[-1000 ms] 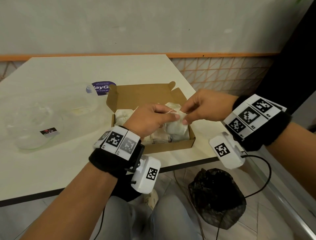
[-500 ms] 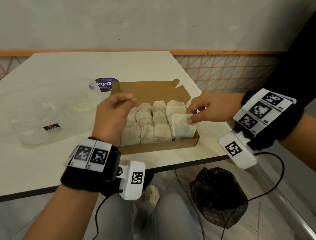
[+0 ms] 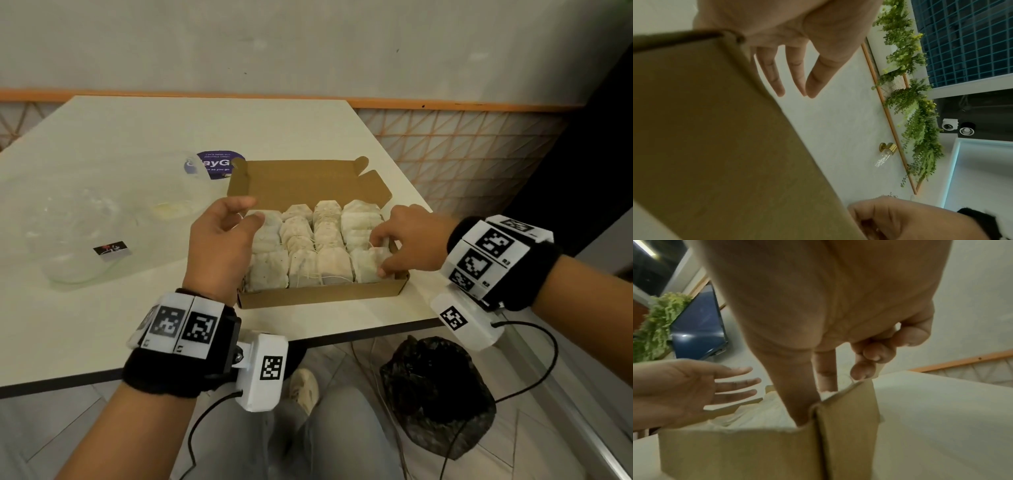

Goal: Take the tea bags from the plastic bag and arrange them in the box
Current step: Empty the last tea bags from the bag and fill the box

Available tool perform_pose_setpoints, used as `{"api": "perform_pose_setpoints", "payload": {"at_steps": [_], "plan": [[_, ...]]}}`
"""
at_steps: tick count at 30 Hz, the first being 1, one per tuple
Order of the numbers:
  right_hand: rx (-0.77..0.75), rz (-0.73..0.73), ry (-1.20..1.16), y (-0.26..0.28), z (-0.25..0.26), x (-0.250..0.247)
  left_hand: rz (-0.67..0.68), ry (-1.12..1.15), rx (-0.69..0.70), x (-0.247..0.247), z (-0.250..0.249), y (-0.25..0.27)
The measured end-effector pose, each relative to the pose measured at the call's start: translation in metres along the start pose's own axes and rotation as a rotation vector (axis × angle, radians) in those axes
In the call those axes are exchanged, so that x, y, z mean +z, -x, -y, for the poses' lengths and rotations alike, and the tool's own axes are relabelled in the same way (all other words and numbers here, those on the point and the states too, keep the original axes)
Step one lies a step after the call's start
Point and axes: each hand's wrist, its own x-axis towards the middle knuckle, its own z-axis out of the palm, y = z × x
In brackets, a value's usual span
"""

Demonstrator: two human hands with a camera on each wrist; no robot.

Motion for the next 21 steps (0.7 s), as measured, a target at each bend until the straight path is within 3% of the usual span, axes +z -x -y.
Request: {"api": "perform_pose_setpoints", "payload": {"at_steps": [3, 5, 8, 11, 16, 19, 21], "plan": [[-0.005, -0.194, -0.113, 0.011, 0.0, -0.001, -0.002, 0.005, 0.056, -0.001, -0.005, 0.001], [-0.153, -0.306, -0.247, 0.021, 0.007, 0.001, 0.002, 0.048, 0.038, -0.004, -0.009, 0.001], [-0.41, -0.251, -0.329, 0.034, 0.028, 0.016, 0.023, 0.181, -0.123, -0.011, -0.01, 0.006], [-0.489, -0.2, -0.31, 0.031, 0.035, 0.037, 0.015, 0.322, -0.262, -0.021, -0.002, 0.014], [-0.412, -0.328, -0.35, 0.027, 0.034, 0.044, -0.017, 0.339, -0.326, -0.038, 0.004, 0.018], [-0.231, -0.528, -0.565, 0.029, 0.022, 0.041, 0.03, 0.307, -0.373, -0.036, 0.001, 0.018], [-0.087, -0.555, -0.648, 0.029, 0.013, 0.045, 0.071, 0.275, -0.403, -0.03, -0.001, 0.018]]}}
